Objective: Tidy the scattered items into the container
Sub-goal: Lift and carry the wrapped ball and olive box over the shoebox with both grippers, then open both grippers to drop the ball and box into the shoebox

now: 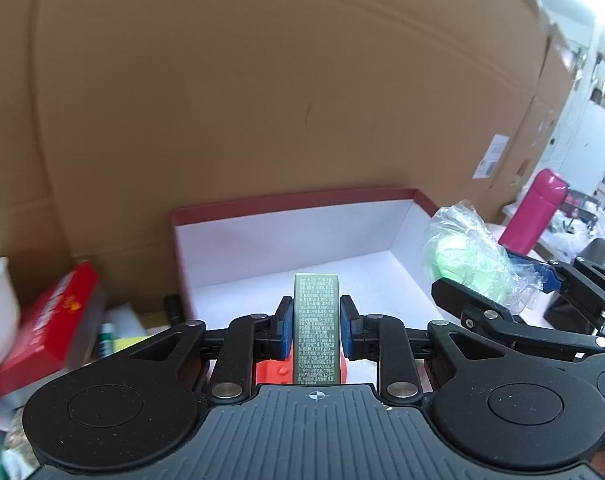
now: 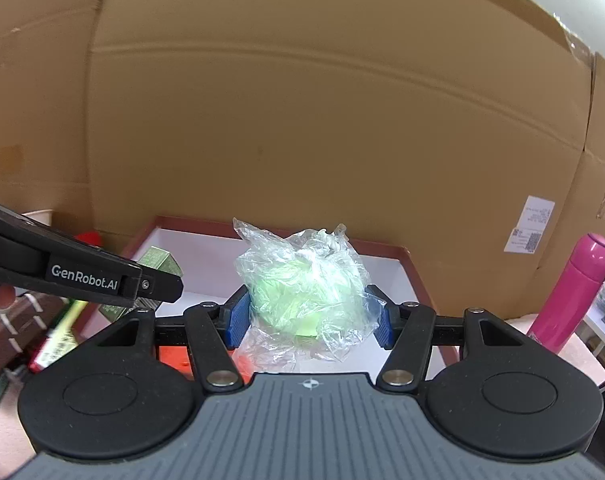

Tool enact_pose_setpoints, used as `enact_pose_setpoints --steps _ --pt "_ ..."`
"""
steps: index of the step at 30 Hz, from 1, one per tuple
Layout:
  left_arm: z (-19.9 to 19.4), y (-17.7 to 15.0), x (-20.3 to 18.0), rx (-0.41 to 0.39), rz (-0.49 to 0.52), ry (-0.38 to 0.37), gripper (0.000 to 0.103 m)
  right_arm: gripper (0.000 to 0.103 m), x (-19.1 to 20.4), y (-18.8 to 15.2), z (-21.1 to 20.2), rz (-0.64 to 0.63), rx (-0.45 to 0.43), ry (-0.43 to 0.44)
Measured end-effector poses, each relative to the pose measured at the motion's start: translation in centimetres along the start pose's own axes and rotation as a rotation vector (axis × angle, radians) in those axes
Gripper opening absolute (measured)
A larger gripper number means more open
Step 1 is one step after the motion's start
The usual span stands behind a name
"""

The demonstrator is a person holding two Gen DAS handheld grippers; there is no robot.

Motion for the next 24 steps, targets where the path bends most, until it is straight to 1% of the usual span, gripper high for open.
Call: enact_pose_setpoints --steps 3,6,9,13,18,20,24 --pt "2.3 0.9 -0.4 0.035 -0.014 -0.005 0.022 0.064 -1.1 0.0 2.4 0.001 0.051 0.001" --pt "4.5 1.8 -0.9 0.079 -0.027 -0.029 0.022 0.064 -1.5 -0.1 4.7 -0.022 0.094 0.000" --pt "6.4 2.4 -1.7 0.102 -0.011 -0.005 0.022 0.064 -1.8 0.0 6.7 -0.040 0.133 -0.005" --pt "8.5 3.2 -2.3 0.142 -0.014 -0.010 0.022 0.065 -2.4 0.3 9.0 -0.048 0.184 -0.010" --pt "10.3 3.5 -2.8 0.167 -0.011 0.001 0.022 0.065 -2.9 0.4 10.8 -0.049 0.221 -0.013" --pt "10.8 3.4 -2.9 0.176 -0.010 0.000 0.022 0.065 -3.3 0.6 11.2 -0.053 0.223 -0.011" --pt "10.8 3.3 -3.3 0.165 -0.001 -0.003 0.022 0.065 -3.9 0.9 11.6 -0.062 0.233 -0.027"
Point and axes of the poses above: each gripper's, at about its wrist camera, not at the fingertips, and z roughly the way its jaws point, x to its left, y to its top, the point moved 4 cm from there along z, roughly the way its jaws point, and after that the axes turned 12 degrees about x, right-handed, at the moved point
